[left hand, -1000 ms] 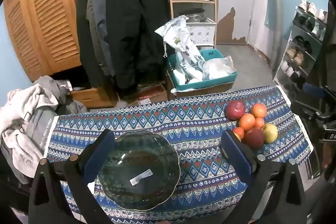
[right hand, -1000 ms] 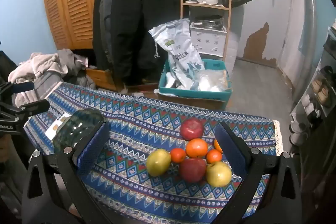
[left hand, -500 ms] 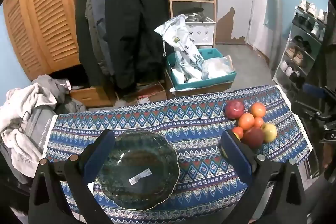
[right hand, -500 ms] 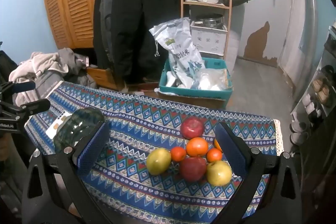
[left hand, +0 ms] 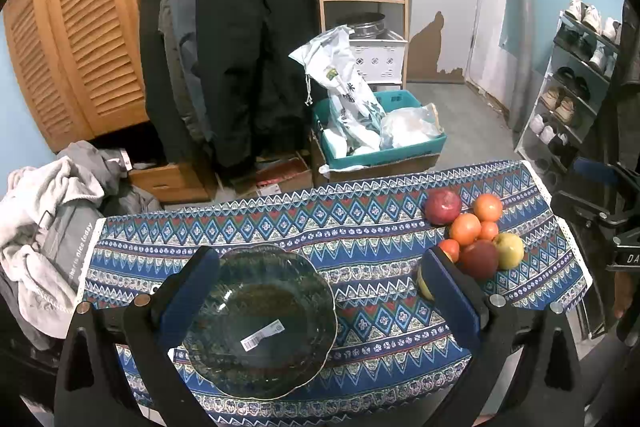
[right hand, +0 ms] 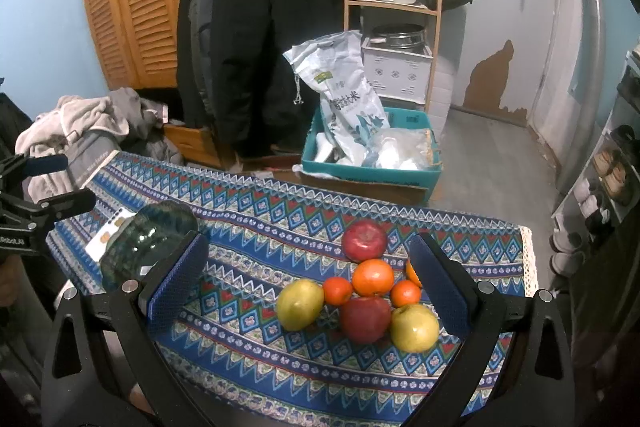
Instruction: Organize fruits
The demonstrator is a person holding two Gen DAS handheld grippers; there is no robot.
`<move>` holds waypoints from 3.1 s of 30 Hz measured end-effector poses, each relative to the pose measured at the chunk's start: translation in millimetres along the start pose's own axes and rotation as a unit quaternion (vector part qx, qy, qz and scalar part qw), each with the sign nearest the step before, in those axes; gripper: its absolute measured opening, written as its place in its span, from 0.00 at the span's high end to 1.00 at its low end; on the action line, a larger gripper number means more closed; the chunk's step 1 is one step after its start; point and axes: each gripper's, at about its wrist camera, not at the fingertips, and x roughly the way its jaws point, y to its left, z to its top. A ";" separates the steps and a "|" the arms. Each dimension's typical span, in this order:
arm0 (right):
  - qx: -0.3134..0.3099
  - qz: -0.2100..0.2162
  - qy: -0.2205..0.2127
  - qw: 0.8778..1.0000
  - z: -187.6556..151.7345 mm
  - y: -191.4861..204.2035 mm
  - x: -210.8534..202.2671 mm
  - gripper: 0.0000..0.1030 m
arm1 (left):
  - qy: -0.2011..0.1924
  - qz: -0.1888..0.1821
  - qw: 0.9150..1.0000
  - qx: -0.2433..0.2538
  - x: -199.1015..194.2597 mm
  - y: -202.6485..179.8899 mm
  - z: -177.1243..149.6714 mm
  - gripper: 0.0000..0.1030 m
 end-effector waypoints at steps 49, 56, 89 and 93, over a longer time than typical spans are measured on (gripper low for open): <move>-0.003 0.010 0.009 1.000 -1.4 3.9 5.8 0.04 | 0.004 -0.003 1.000 0.000 1.3 0.5 0.2 0.01; -0.003 0.010 0.009 1.000 -1.3 4.5 5.8 0.04 | 0.004 -0.003 1.000 0.001 1.2 0.5 0.1 0.01; 0.015 -0.025 0.010 1.000 -2.7 -26.4 4.2 0.04 | 0.016 -0.015 1.000 0.004 15.6 -8.4 -1.4 0.01; 0.020 -0.039 0.016 0.999 -4.1 -39.2 5.6 0.04 | 0.028 -0.021 0.999 0.009 23.6 -15.7 -2.8 0.01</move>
